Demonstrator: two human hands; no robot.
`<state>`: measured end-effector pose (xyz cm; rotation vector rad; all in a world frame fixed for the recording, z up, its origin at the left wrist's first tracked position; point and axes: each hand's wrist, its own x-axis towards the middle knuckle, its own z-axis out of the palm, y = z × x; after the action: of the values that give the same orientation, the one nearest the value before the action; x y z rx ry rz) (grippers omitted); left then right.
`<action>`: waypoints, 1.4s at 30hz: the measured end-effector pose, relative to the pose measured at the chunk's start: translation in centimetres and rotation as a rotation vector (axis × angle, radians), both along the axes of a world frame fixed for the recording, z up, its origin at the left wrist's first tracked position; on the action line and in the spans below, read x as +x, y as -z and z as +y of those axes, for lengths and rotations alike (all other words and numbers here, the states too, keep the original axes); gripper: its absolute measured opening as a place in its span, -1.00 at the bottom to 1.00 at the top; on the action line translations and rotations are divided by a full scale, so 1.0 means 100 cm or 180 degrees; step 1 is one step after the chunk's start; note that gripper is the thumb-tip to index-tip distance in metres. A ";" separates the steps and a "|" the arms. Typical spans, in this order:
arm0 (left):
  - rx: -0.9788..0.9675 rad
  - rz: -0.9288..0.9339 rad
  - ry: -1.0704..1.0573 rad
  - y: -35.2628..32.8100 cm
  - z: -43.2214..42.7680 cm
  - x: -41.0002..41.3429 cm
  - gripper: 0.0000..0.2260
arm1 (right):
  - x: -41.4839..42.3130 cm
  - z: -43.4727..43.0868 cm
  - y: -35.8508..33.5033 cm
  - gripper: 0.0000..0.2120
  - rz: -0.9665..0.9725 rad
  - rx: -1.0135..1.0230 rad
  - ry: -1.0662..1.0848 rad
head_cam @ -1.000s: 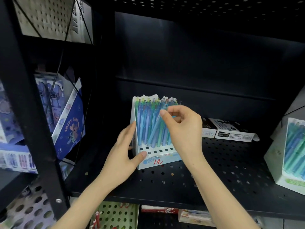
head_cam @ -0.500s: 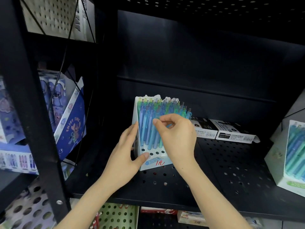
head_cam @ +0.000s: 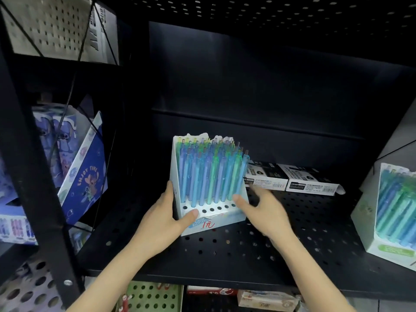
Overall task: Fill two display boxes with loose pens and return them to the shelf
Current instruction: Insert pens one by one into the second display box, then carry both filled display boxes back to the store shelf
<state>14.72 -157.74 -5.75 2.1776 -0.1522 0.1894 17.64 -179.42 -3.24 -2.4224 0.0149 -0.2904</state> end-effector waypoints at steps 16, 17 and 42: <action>-0.1796 0.0635 0.0532 -0.015 -0.081 0.003 -0.30 | -0.044 -0.060 0.020 -0.73 0.0207 0.1557 -0.0185; -0.1854 0.0578 0.0525 -0.020 -0.090 0.000 -0.31 | -0.050 -0.066 0.020 -0.73 0.0169 0.1598 -0.0165; -0.3096 0.1044 0.0844 -0.027 -0.203 0.006 -0.17 | -0.117 -0.248 0.041 -0.56 -0.1942 0.0968 0.2451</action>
<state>15.32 -178.02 -3.09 1.1788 -0.1227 -0.2151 5.98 -204.25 -7.39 -1.8431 0.6699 -1.2553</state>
